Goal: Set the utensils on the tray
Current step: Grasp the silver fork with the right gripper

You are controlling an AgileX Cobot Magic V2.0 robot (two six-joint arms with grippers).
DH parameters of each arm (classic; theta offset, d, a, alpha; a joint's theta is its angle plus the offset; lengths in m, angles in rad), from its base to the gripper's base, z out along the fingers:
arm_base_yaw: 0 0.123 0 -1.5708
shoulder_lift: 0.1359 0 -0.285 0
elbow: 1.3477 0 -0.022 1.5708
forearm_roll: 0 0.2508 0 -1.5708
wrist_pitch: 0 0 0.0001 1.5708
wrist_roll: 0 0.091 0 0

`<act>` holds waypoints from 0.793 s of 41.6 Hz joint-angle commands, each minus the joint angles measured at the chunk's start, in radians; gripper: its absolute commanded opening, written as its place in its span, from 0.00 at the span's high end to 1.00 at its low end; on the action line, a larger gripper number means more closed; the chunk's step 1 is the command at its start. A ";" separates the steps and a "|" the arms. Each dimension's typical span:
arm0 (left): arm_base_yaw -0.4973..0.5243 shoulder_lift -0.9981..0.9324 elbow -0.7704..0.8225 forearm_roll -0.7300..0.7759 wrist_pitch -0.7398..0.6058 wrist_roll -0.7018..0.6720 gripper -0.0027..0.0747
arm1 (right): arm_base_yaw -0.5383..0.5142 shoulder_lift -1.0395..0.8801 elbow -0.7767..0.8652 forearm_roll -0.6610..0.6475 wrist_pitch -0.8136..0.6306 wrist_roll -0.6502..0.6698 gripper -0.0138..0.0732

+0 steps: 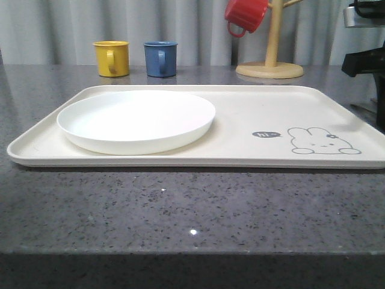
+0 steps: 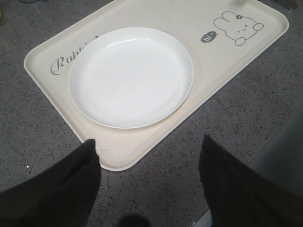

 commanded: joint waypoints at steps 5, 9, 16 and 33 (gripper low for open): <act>-0.008 -0.004 -0.026 -0.004 -0.070 -0.009 0.40 | -0.002 -0.032 -0.029 0.006 0.003 0.005 0.83; -0.008 -0.004 -0.026 -0.004 -0.070 -0.009 0.40 | -0.002 -0.037 -0.030 0.006 0.003 0.005 0.86; -0.008 -0.004 -0.026 -0.004 -0.070 -0.009 0.40 | -0.002 -0.086 -0.033 0.006 0.023 0.005 0.86; -0.008 -0.004 -0.026 -0.004 -0.072 -0.009 0.40 | 0.175 -0.150 -0.188 0.124 0.141 -0.001 0.86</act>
